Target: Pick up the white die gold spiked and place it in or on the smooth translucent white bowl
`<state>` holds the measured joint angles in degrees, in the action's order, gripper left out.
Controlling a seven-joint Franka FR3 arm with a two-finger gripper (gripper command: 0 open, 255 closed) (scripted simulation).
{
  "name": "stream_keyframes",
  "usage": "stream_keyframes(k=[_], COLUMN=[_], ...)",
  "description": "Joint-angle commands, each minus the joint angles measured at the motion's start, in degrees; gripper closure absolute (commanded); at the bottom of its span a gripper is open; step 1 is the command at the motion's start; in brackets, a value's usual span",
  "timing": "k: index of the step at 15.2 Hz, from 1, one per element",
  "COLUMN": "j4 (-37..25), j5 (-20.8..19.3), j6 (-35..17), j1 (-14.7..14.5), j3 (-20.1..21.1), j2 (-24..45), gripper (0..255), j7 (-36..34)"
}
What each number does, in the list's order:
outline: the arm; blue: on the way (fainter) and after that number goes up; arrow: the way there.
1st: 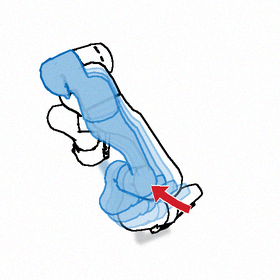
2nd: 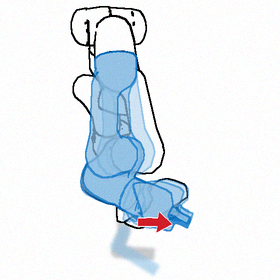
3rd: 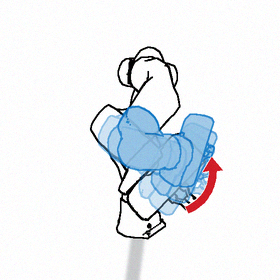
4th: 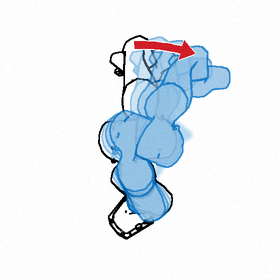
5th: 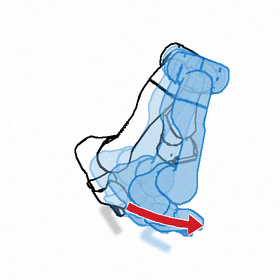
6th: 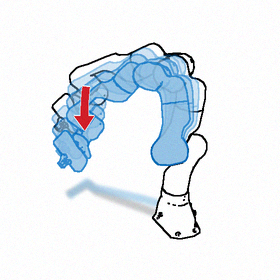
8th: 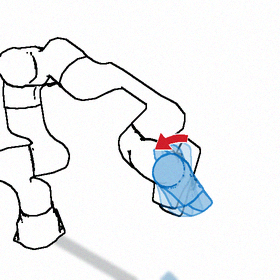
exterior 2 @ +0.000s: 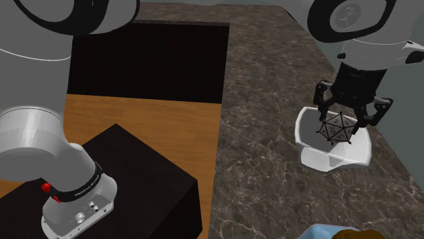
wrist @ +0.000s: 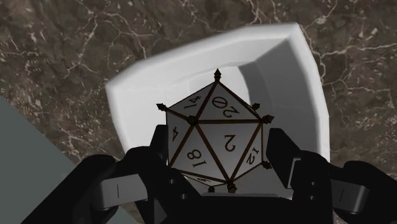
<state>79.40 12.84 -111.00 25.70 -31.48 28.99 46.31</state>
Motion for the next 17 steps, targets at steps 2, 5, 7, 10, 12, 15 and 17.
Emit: stream_keyframes(k=[2, 5, 7, 10, 12, 15, 17], j4=[0.02, 0.02, 0.04, 0.04, -1.17, -5.19, -5.18], j5=[0.02, 0.02, 0.01, 0.01, -0.27, -0.85, -0.85], j6=[-0.08, -0.08, -0.09, -0.09, 1.55, 6.35, 6.35], j1=[0.0, 0.0, -0.01, -0.01, -0.03, 0.12, 0.11], j3=[0.01, 0.01, 0.0, 0.0, -0.15, -0.47, -0.47], j2=[0.02, 0.02, 0.0, 0.0, -0.48, -1.44, -1.44], gripper=[255, 255, 0, 0, 0, 0, 0], j7=[0.0, 0.0, 0.0, 0.0, -0.2, -0.68, -0.68])
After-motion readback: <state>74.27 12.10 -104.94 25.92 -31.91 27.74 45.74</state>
